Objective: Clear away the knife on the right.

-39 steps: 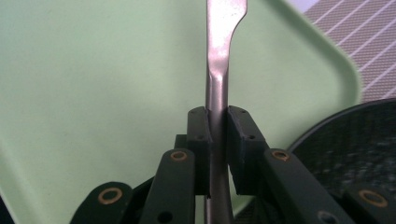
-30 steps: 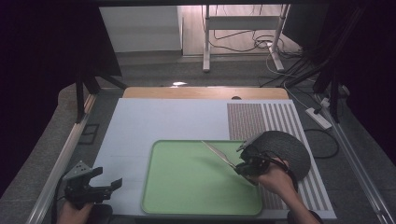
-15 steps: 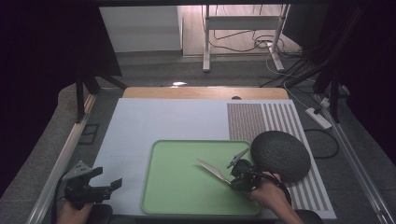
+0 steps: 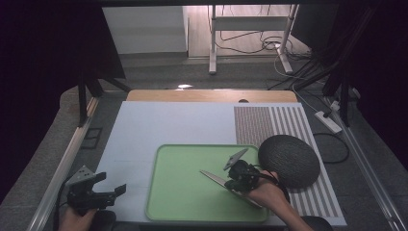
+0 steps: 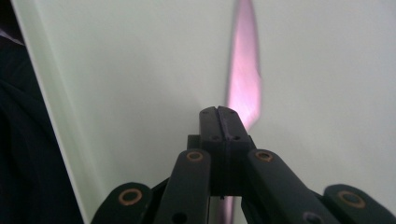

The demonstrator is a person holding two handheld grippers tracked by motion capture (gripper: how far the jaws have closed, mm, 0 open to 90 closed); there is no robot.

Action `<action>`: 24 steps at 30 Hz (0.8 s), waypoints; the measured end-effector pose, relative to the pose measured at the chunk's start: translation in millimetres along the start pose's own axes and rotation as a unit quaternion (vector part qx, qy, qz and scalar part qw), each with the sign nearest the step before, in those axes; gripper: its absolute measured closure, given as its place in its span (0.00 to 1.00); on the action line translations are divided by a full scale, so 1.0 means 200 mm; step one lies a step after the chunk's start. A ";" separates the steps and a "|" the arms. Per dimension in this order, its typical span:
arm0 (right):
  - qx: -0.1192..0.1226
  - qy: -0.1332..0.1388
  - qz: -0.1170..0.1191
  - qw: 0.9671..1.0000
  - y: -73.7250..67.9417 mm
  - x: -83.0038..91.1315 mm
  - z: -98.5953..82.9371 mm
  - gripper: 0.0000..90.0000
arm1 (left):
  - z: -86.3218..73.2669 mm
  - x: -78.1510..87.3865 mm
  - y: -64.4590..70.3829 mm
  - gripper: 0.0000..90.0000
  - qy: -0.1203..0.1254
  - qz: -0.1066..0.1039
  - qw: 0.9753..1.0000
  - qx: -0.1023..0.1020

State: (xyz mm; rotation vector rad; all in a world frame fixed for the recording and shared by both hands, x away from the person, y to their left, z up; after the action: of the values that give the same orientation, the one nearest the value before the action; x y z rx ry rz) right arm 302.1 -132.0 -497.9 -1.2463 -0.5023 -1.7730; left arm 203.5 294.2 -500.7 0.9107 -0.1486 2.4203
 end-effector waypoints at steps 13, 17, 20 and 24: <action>0.016 -0.015 -0.005 1.000 0.03 -0.15 0.05 1.00 | 0.00 0.00 0.00 0.06 -0.002 0.001 1.000 -0.002; -0.001 -0.015 -0.021 1.000 0.08 -0.12 0.04 1.00 | 0.00 0.00 0.00 0.06 -0.003 0.000 1.000 -0.002; -0.016 -0.016 -0.029 0.999 0.13 -0.10 0.02 1.00 | 0.00 0.00 0.00 0.06 -0.003 0.001 1.000 -0.002; -0.034 -0.014 -0.048 0.998 0.19 -0.07 -0.01 1.00 | 0.00 0.00 0.00 0.06 -0.003 0.001 1.000 -0.003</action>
State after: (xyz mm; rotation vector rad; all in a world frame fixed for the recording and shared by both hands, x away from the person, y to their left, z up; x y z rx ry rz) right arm 333.3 -148.0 -517.2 -1.3142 -0.5299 -1.8698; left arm 203.3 293.6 -500.8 0.9148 -0.1586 2.4184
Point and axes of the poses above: each handheld gripper's, and its own axes: x roughly backward along the jaws, z roughly out of its top, y roughly to its right, the point moved 2 cm from there along -x, roughly forward along the jaws, and after that the axes turned 9 degrees about -x, right-handed, at the moved point
